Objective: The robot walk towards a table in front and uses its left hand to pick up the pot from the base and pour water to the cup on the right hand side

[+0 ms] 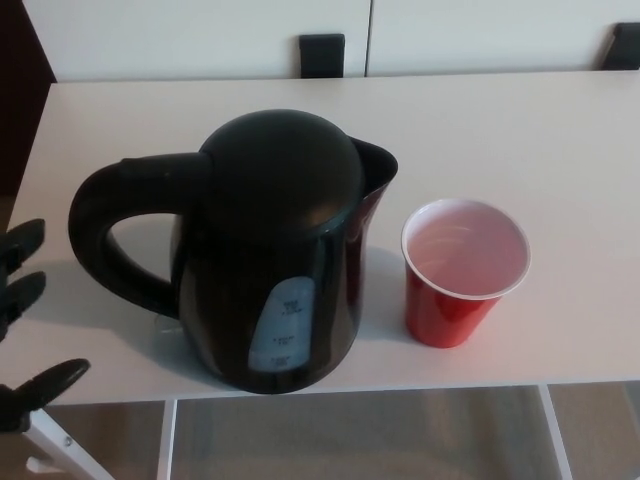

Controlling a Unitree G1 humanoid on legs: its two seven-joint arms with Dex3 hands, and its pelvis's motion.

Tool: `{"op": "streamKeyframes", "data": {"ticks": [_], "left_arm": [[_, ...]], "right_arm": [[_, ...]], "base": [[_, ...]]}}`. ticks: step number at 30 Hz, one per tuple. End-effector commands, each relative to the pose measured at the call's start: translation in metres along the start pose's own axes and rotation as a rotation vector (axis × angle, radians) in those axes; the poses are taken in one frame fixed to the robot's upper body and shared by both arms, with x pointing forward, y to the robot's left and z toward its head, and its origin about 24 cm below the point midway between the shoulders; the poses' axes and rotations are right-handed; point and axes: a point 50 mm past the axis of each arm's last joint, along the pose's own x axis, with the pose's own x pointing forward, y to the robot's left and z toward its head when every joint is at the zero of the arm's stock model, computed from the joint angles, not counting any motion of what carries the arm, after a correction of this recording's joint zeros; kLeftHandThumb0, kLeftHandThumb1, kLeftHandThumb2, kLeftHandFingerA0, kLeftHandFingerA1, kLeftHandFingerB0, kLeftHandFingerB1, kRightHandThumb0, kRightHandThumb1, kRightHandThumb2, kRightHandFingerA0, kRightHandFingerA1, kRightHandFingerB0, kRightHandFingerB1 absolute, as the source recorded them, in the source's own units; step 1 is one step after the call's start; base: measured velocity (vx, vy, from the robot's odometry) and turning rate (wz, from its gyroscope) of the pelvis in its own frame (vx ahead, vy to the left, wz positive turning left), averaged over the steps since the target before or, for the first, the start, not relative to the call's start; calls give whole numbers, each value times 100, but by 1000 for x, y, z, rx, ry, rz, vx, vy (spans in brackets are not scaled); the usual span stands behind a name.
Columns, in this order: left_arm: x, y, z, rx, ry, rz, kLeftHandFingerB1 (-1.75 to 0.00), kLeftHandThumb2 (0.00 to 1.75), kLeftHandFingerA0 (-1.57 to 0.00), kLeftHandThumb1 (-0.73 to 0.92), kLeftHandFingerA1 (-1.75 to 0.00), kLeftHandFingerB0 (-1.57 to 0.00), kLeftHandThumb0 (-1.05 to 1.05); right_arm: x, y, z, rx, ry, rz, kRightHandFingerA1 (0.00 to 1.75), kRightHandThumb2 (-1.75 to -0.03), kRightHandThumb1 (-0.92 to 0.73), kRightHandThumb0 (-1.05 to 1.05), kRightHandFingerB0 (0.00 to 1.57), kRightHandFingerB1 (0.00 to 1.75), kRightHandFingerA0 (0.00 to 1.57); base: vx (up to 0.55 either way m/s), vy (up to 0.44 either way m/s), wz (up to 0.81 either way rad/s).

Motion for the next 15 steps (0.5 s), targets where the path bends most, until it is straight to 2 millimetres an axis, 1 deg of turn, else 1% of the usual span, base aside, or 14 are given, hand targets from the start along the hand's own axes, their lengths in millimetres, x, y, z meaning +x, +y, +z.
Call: {"op": "streamKeyframes", "data": {"ticks": [1, 6, 7, 8, 9, 14, 15], "left_arm": [[5, -3, 5, 35, -24, -12, -19, 75, 0, 36, -26, 0, -54], [8, -3, 5, 35, -26, -11, -17, 74, -2, 36, -25, -2, -55], [11, -3, 6, 16, -31, -5, -22, 55, -4, 48, -25, -1, -51], [14, -3, 7, -8, -38, 3, -22, 55, -4, 48, -25, -1, -51], [18, -2, 10, -21, -48, 13, -19, 73, 0, 35, -26, 0, -51], [22, -2, 13, -24, -56, 24, -19, 74, 0, 35, -26, 0, -52], [26, -4, 16, -31, -61, 37, -16, 73, -4, 36, -27, -4, -56]], "right_arm": [[-2, -6, 1, -23, 9, -6, 58, -59, -68, -37, 46, 44, 68], [-1, -7, -1, -16, 15, -9, 58, -59, -68, -37, 46, 44, 68], [-1, -6, -1, -11, 12, -7, 62, -60, -68, -37, 46, 45, 68], [-1, -6, 0, -4, 8, -6, 62, -60, -68, -37, 46, 45, 68], [0, -6, 1, -8, 2, -5, 60, -60, -69, -36, 45, 45, 67], [-1, -5, -1, 2, 5, -5, 59, -59, -70, -35, 46, 45, 66], [-3, -6, -1, -18, 0, -6, 60, -60, -68, -38, 46, 44, 68]], "base": [[0, 0, 0], [0, 0, 0], [0, 0, 0], [0, 0, 0], [0, 0, 0], [0, 0, 0], [0, 0, 0]]}}
